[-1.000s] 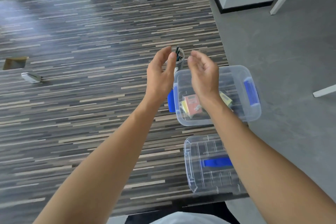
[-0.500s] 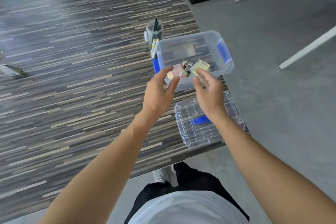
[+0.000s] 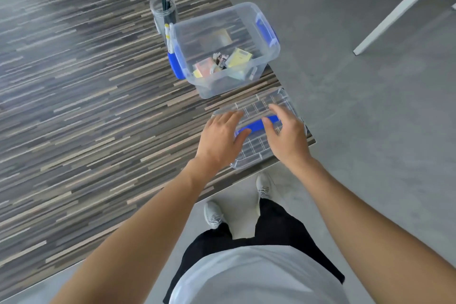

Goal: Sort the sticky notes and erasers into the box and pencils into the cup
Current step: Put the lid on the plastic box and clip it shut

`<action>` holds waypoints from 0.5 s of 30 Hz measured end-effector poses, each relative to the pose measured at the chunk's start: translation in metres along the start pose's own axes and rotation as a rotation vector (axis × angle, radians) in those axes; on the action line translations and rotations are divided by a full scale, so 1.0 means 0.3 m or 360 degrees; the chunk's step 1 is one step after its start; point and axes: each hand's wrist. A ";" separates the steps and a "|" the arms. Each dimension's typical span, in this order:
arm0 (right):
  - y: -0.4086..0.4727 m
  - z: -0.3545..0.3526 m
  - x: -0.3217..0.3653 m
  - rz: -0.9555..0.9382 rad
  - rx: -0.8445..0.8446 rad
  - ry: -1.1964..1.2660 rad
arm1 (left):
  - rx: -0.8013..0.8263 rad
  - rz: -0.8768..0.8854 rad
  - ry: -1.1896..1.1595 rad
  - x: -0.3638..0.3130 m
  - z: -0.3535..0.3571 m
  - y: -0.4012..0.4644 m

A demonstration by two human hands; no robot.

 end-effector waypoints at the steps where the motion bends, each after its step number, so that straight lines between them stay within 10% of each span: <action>1: 0.005 -0.008 -0.024 0.0008 -0.0009 -0.0011 | 0.0010 0.0016 0.0022 -0.009 0.023 0.010; 15: 0.215 -0.056 -0.446 0.0094 0.0318 -0.0380 | 0.0337 -0.0433 0.0196 -0.087 0.370 0.270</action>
Point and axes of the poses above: each hand's wrist, its own y-axis towards the middle knuckle, its own z-axis out of the palm, x = y × z, and after that the axes turned 6 degrees about z, right-handed
